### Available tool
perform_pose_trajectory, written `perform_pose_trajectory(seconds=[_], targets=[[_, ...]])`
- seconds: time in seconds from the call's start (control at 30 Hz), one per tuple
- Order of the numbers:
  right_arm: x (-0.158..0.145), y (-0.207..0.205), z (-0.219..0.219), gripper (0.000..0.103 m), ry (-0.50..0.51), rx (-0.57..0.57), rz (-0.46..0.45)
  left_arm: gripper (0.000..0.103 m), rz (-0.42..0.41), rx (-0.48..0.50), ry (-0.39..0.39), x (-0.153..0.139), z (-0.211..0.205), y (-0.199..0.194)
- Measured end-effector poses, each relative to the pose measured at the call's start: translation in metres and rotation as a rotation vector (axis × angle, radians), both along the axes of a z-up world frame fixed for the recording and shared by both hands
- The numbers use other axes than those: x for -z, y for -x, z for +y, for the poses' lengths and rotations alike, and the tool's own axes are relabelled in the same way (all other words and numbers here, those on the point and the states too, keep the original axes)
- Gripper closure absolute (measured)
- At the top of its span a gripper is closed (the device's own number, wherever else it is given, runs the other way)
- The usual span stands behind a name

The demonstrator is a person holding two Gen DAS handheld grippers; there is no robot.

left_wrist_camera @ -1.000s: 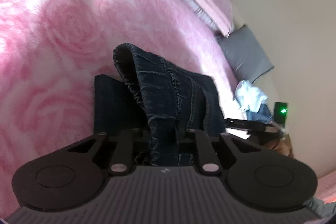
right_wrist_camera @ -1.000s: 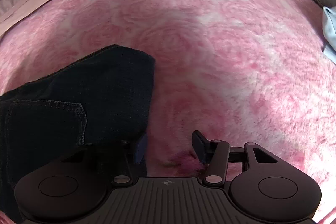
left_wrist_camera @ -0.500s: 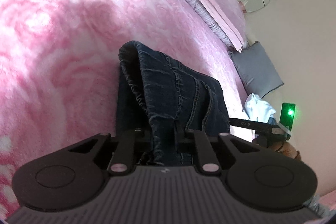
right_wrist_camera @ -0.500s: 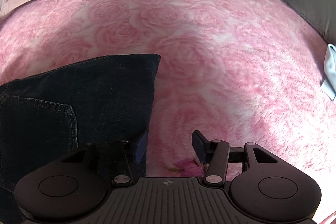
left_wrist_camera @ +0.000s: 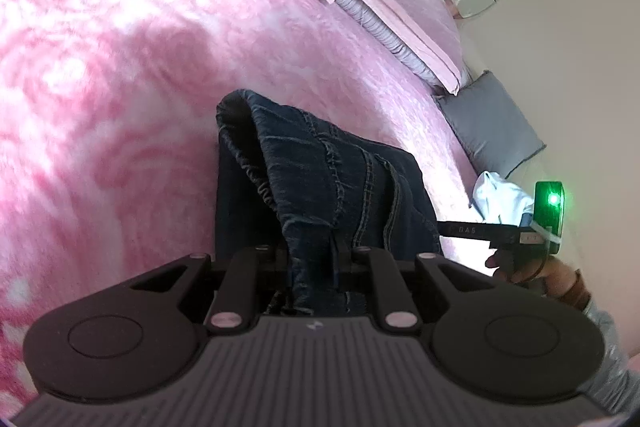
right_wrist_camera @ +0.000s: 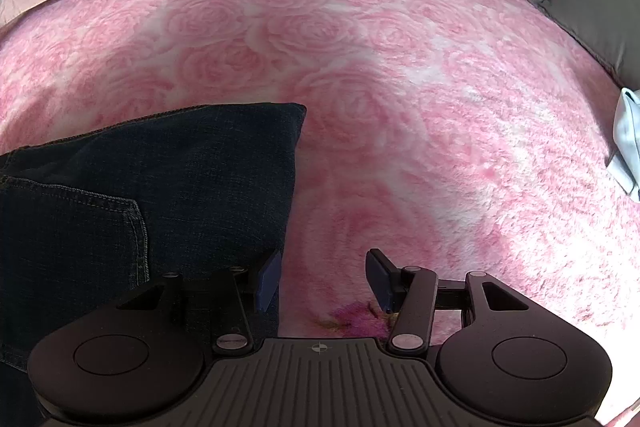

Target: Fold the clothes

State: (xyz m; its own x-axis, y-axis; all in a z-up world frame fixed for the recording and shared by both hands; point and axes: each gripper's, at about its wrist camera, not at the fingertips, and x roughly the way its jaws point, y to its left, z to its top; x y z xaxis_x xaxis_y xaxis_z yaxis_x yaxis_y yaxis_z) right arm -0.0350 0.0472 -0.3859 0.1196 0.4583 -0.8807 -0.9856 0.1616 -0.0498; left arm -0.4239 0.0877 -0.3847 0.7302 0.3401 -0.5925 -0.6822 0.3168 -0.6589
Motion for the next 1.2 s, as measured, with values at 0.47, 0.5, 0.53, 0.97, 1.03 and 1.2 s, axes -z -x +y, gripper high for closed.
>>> perform_pose_trajectory(seconds=[0.47, 0.5, 0.53, 0.97, 1.03, 1.2], targets=[[-0.014, -0.049, -0.095, 0.051, -0.292, 0.158, 0.344, 0.08, 0.039, -0.152, -0.01, -0.017, -0.031, 0.022], [-0.015, -0.049, -0.109, 0.051, -0.318, 0.161, 0.364, 0.079, 0.036, -0.162, -0.002, -0.018, -0.035, 0.026], [-0.016, -0.048, -0.121, 0.051, -0.34, 0.162, 0.383, 0.079, 0.032, -0.168, 0.005, -0.016, -0.038, 0.027], [0.01, 0.003, -0.146, 0.051, -0.299, 0.091, 0.371, 0.091, 0.207, -0.157, -0.113, -0.003, -0.054, 0.009], [0.003, 0.007, -0.149, 0.051, -0.3, 0.085, 0.347, 0.09, 0.25, -0.184, -0.143, -0.014, -0.061, 0.006], [-0.023, 0.019, -0.164, 0.051, -0.397, 0.013, 0.294, 0.094, 0.301, -0.207, -0.309, -0.066, -0.084, -0.001]])
